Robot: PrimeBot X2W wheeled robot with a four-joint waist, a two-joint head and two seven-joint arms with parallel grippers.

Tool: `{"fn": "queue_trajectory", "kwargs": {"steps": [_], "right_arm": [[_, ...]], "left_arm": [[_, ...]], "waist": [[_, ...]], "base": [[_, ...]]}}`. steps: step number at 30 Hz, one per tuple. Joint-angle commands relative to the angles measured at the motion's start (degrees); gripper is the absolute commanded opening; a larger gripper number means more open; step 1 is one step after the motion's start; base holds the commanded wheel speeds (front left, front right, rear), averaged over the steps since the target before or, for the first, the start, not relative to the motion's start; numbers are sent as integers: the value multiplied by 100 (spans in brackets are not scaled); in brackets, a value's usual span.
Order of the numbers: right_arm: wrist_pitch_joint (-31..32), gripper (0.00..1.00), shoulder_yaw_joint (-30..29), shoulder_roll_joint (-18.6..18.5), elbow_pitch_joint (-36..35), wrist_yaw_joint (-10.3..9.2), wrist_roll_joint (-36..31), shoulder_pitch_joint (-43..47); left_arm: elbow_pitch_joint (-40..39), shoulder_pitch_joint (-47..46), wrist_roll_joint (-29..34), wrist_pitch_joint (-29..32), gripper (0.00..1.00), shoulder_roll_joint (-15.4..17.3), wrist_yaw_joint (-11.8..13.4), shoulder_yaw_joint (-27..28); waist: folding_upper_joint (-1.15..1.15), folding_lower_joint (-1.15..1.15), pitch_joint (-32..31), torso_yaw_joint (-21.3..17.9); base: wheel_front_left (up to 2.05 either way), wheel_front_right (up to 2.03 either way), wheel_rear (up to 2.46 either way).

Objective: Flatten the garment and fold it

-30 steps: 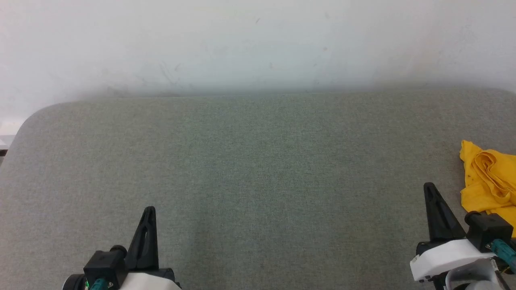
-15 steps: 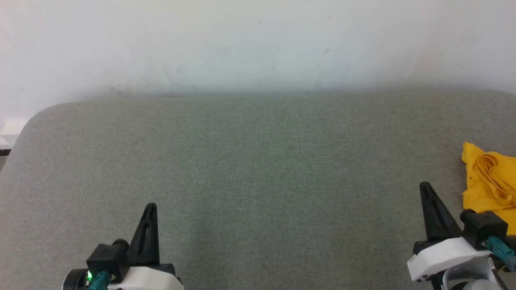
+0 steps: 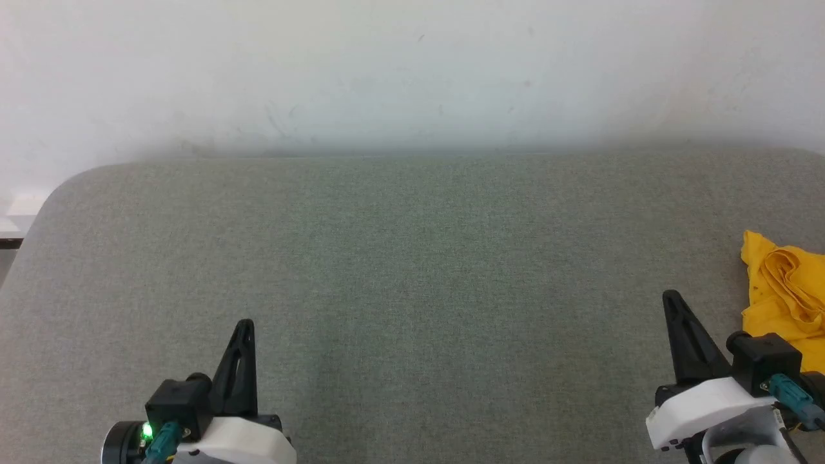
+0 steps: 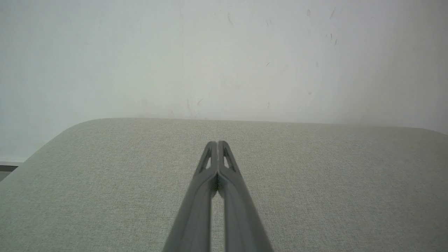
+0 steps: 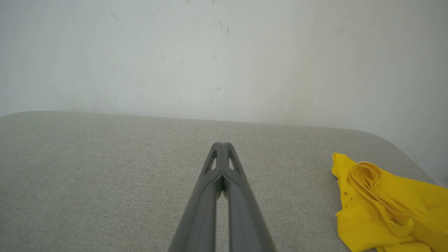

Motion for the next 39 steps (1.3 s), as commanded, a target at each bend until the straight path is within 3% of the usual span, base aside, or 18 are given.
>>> {"fn": "queue_trajectory", "kwargs": {"steps": [1,39], "right_arm": [[33,0,16,11,-45,-6,-37,-71],[463,0,241,18,-301,-10,-207,-114]], "left_arm": [[30,-121,60,18,0,-17,-26,38],[177,-443,437,463,0,-99,-113,132]], "waist": [[0,0,-2,3],[0,-1,-89,116]], "base": [[0,0,0],[0,0,0]]}}
